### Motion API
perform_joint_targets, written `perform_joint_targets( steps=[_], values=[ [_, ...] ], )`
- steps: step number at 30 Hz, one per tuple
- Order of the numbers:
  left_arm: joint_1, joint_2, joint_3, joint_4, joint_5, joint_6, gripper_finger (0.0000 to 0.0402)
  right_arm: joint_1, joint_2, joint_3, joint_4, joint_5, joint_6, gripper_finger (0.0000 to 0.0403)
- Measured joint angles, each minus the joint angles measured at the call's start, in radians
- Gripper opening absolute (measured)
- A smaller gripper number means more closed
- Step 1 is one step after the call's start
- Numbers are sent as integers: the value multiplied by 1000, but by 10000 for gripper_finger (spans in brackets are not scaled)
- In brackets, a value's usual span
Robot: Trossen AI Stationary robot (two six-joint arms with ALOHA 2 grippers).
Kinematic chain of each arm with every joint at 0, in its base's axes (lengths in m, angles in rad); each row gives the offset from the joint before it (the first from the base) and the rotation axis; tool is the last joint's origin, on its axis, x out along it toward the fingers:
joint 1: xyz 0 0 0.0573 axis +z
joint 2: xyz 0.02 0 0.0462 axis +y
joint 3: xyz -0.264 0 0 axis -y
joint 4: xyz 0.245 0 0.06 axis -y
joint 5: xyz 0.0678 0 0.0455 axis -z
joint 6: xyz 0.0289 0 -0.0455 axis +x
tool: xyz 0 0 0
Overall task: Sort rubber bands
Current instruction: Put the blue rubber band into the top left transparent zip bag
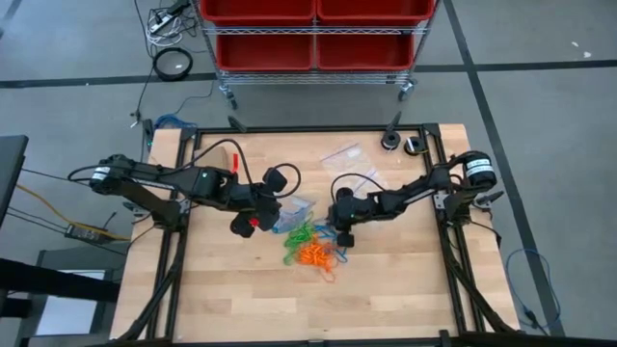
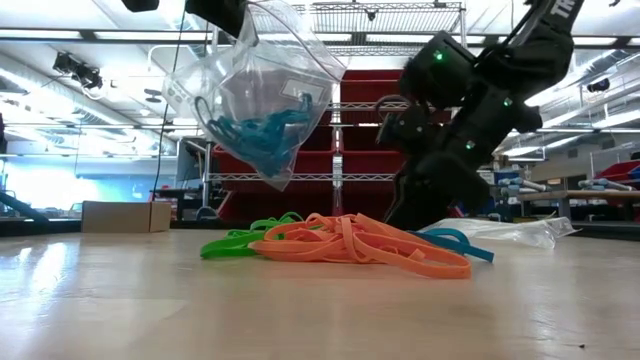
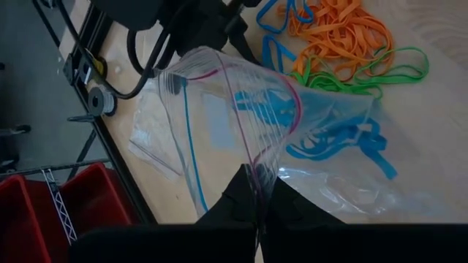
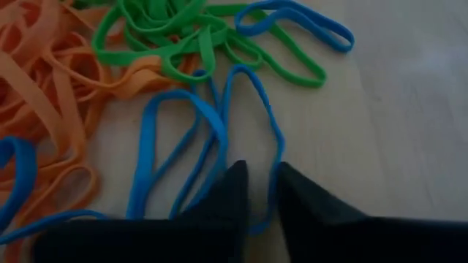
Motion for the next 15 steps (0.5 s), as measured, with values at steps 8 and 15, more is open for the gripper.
perform_joint_targets(
  steps=[8,15],
  values=[
    [0,0,0,0,0,-2,1,21,-68,-8,-48,74,-12,1],
    [0,0,0,0,0,-2,1,43,-218,-7,-134,172,-14,0]
  ],
)
